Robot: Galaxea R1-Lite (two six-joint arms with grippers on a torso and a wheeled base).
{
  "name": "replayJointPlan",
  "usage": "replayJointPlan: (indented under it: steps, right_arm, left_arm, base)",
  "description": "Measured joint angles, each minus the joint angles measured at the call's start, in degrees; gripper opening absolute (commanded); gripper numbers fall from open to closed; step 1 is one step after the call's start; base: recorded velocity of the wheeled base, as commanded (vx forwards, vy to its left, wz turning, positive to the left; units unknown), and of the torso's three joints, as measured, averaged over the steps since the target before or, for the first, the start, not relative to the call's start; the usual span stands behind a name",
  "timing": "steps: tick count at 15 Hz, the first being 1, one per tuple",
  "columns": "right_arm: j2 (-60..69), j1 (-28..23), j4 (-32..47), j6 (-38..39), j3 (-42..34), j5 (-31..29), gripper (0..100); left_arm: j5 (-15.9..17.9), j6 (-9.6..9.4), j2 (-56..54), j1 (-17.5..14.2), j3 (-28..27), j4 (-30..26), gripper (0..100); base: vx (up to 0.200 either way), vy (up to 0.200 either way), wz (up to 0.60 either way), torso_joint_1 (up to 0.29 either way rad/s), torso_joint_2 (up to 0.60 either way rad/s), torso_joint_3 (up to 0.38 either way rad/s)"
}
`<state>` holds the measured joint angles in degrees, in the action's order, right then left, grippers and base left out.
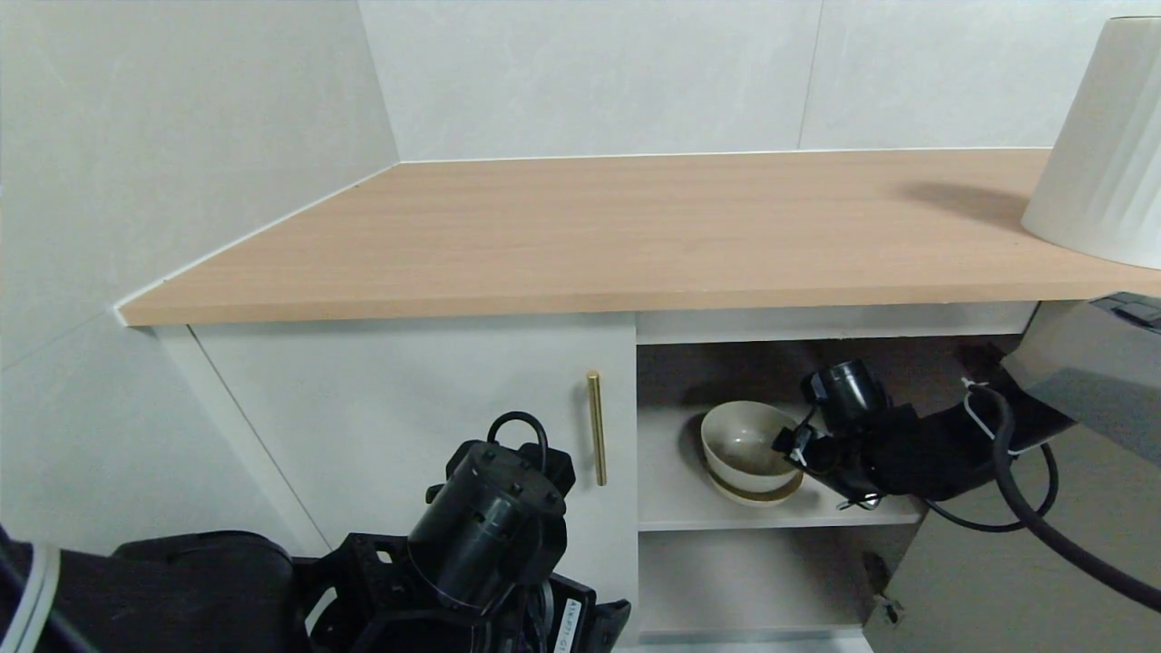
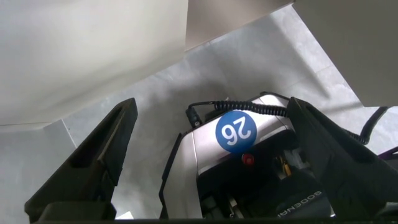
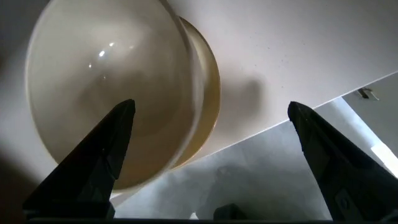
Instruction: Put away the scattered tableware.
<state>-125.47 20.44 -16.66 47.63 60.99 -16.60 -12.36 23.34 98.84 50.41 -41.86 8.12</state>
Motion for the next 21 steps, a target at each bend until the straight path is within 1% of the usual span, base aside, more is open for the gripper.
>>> replayJointPlan:
  steps: [4, 6, 7, 9, 11, 12, 14, 15, 17, 21]
  right_arm:
    - [3.3, 1.6, 0.2, -4.8, -3.8, 0.8, 100]
    - [8.4, 3.0, 0.6, -9.4, -7.7, 3.2, 100]
    - [11.2, 3.9, 1.5, -11.8, -10.0, 4.8, 100]
    - [18.5, 5.9, 4.7, -16.5, -14.4, 8.1, 100]
    - [25.2, 7.4, 11.6, -19.4, -15.9, 9.4, 100]
    - [28.5, 8.4, 16.6, -20.2, -15.8, 9.7, 100]
    - [33.7, 10.4, 26.8, -20.9, -13.4, 10.4, 100]
    - [36.0, 11.3, 30.6, -20.9, -11.7, 12.3, 100]
    - [39.3, 12.2, 33.2, -20.9, -9.6, 16.3, 100]
    - [41.6, 12.5, 33.4, -21.1, -8.9, 16.8, 100]
  left_arm:
    - [-0.3, -0.11, -2.1, -1.8, 0.2, -0.6, 100]
    - [-0.8, -0.52, -5.2, -4.5, 0.5, -1.9, 100]
    - [-0.9, -1.04, -6.6, -5.9, 0.6, -2.9, 100]
    - [-2.0, -2.3, -9.2, -7.9, 1.2, -4.7, 100]
    - [-3.4, -2.79, -10.9, -9.4, 2.0, -5.5, 100]
    - [-4.3, -3.16, -11.6, -9.8, 2.2, -5.5, 100]
    - [-4.7, -3.78, -12.5, -9.9, 2.4, -5.4, 100]
    - [-4.7, -3.84, -12.8, -10.0, 2.5, -5.5, 100]
    - [-4.7, -3.84, -13.0, -10.0, 2.5, -5.4, 100]
    - [-4.7, -3.86, -13.0, -9.9, 2.5, -5.3, 100]
  base:
    - [0.0, 0.0, 0.0, 0.0, 0.0, 0.0]
    - [0.0, 0.0, 0.0, 0.0, 0.0, 0.0]
    - [0.0, 0.0, 0.0, 0.0, 0.0, 0.0]
    - [0.0, 0.0, 0.0, 0.0, 0.0, 0.0]
    - [0.0, 0.0, 0.0, 0.0, 0.0, 0.0]
    - [0.0, 0.0, 0.0, 0.0, 0.0, 0.0]
    - [0.0, 0.0, 0.0, 0.0, 0.0, 0.0]
    - [0.0, 0.0, 0.0, 0.0, 0.0, 0.0]
    - [0.0, 0.0, 0.0, 0.0, 0.0, 0.0]
    - [0.0, 0.0, 0.0, 0.0, 0.0, 0.0]
